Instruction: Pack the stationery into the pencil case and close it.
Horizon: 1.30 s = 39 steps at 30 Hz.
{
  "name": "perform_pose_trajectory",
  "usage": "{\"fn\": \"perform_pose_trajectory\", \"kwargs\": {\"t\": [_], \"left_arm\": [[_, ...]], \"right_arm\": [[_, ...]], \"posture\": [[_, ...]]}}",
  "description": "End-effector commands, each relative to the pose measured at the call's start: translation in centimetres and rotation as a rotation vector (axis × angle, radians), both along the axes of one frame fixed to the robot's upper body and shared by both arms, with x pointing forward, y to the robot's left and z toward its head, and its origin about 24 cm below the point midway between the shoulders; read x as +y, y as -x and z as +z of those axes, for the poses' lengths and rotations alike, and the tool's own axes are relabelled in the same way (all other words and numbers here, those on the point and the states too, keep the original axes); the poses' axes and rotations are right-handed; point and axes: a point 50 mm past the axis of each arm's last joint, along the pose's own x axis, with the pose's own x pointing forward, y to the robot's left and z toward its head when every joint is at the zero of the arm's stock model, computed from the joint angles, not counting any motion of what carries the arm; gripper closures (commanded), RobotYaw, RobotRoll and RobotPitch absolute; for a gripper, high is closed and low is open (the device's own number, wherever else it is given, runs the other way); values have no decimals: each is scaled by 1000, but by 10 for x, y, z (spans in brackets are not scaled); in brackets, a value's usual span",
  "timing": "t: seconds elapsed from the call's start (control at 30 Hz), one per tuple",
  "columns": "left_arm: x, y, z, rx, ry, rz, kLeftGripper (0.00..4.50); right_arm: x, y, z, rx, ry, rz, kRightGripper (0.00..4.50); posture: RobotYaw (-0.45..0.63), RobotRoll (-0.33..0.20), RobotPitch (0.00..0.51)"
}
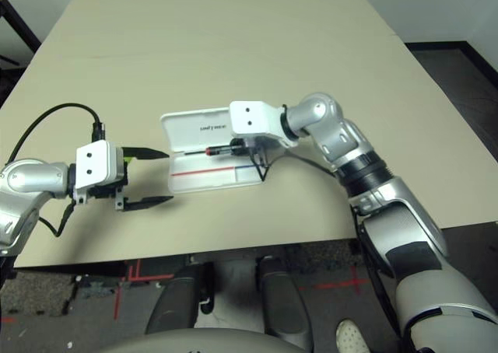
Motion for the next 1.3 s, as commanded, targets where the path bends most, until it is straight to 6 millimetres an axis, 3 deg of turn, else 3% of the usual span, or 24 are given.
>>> {"fn": "perform_pose_trajectory", "kwargs": {"t": [0.03,0.23,0.47,0.6,1.03,1.3], "left_arm": [[-2,3,-3,11,-9,-1,0],[-1,3,-4,13,-9,3,0],[-1,2,-6,17,-8,5,0],[0,3,-7,20,-7,8,0],[7,3,-8,24,-1,44,0],[12,2,-10,27,15,74,0]], "right_arm": [[5,-2,-1,-19,-4,14,3996],[11,0,-2,-28,-52,28,3996],[3,6,12,17,-148,74,1435],[-11,12,19,53,-213,77,20],[-94,60,25,320,-436,-74,20],[-113,71,18,346,-452,-157,20]], "posture": [[59,0,164],[59,0,165],[54,0,165],[54,0,165],[38,0,159],[28,0,153]]}}
